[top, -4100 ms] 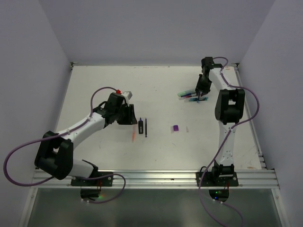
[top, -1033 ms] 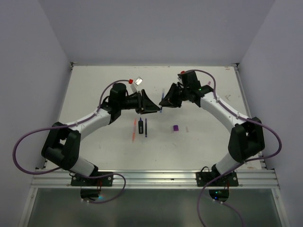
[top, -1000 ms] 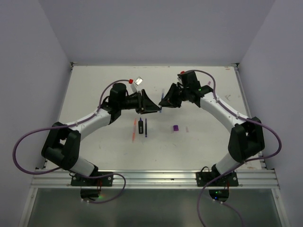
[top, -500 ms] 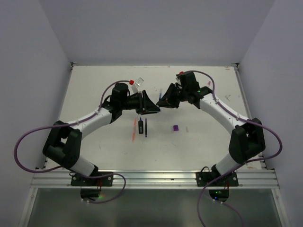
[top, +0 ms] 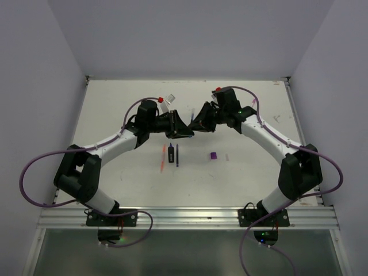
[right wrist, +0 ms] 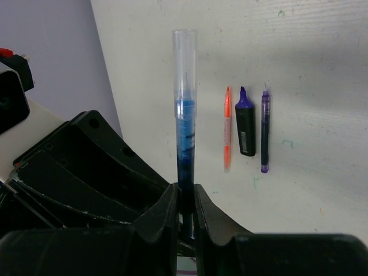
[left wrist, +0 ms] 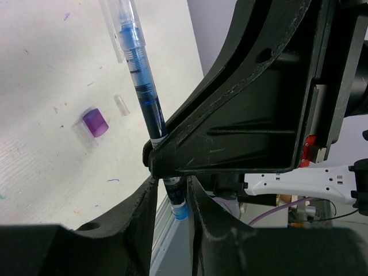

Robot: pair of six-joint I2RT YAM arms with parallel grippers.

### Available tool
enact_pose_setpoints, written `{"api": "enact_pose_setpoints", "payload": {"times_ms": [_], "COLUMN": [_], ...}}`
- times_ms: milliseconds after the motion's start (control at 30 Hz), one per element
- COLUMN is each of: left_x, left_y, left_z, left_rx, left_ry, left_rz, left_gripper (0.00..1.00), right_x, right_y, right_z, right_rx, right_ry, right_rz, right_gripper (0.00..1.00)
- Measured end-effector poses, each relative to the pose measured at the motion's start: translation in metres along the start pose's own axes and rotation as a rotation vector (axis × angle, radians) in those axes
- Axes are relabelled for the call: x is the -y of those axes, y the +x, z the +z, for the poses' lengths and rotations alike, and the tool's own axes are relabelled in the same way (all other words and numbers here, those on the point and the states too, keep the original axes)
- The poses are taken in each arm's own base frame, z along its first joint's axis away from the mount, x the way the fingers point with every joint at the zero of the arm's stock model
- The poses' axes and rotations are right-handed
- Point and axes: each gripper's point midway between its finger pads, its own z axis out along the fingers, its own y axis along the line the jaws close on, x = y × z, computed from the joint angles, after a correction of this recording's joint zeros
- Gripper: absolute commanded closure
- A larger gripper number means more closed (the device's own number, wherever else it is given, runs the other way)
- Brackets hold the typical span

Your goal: Open the pen caps

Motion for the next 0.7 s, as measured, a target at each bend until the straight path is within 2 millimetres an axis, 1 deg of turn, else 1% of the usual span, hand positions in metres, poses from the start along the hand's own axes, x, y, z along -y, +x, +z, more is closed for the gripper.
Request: {"api": "enact_pose_setpoints", "payload": {"times_ms": [67, 133, 167, 200, 300, 367, 400, 433, 467, 533, 567, 633, 700], "left_x": [0.0, 0.0, 0.001, 0.0, -0.002, -0.002, -0.003, -0.003, -0.005, -0.007, -0.007, -0.01, -0.011], "left_y": [0.0, 0.0, 0.0, 0.001, 0.001, 0.002, 0.002, 0.003, 0.003, 0.004, 0.005, 0.006, 0.009], "left_z": [0.0, 0.0, 0.0, 0.0, 0.0, 0.0, 0.0, 0.0, 0.0, 0.0, 0.0, -0.001, -0.002], "left_rx": [0.0, -0.001, -0.002, -0.003, -0.005, -0.007, -0.009, -0.011, -0.013, -0.016, -0.017, -0.019, -0.023], "left_ry": [0.001, 0.002, 0.003, 0.001, -0.005, -0.007, -0.009, -0.01, -0.014, -0.02, -0.022, -0.027, -0.034], "left_rz": [0.0, -0.001, -0.002, -0.007, -0.016, -0.016, -0.014, -0.013, -0.007, 0.001, 0.005, 0.014, 0.018], "left_gripper": [0.74, 0.82, 0.87, 1.0, 1.0, 1.0, 1.0, 1.0, 1.0, 1.0, 1.0, 1.0, 1.0], "right_x": [-0.001, -0.001, -0.001, -0.001, -0.001, 0.0, 0.001, 0.002, 0.002, 0.003, 0.003, 0.001, -0.003], "right_y": [0.0, 0.0, 0.001, 0.001, 0.0, 0.001, 0.001, 0.002, 0.002, 0.003, 0.003, 0.0, -0.008], "right_z": [0.0, 0.001, 0.001, 0.001, 0.0, 0.0, 0.0, 0.0, 0.0, -0.002, -0.003, -0.007, -0.011], "right_rx": [0.004, 0.005, 0.004, 0.004, 0.006, 0.004, 0.003, 0.002, -0.001, -0.006, -0.007, -0.004, 0.01], "right_ry": [-0.006, -0.008, -0.008, -0.008, -0.008, -0.005, -0.003, 0.001, 0.005, 0.018, 0.021, 0.024, 0.023], "right_rz": [0.001, 0.002, 0.002, 0.0, -0.009, -0.016, -0.022, -0.026, -0.028, -0.035, -0.041, -0.049, -0.057], "right_gripper": [1.0, 1.0, 1.0, 1.0, 0.99, 0.86, 0.75, 0.72, 0.65, 0.6, 0.55, 0.54, 0.54]}}
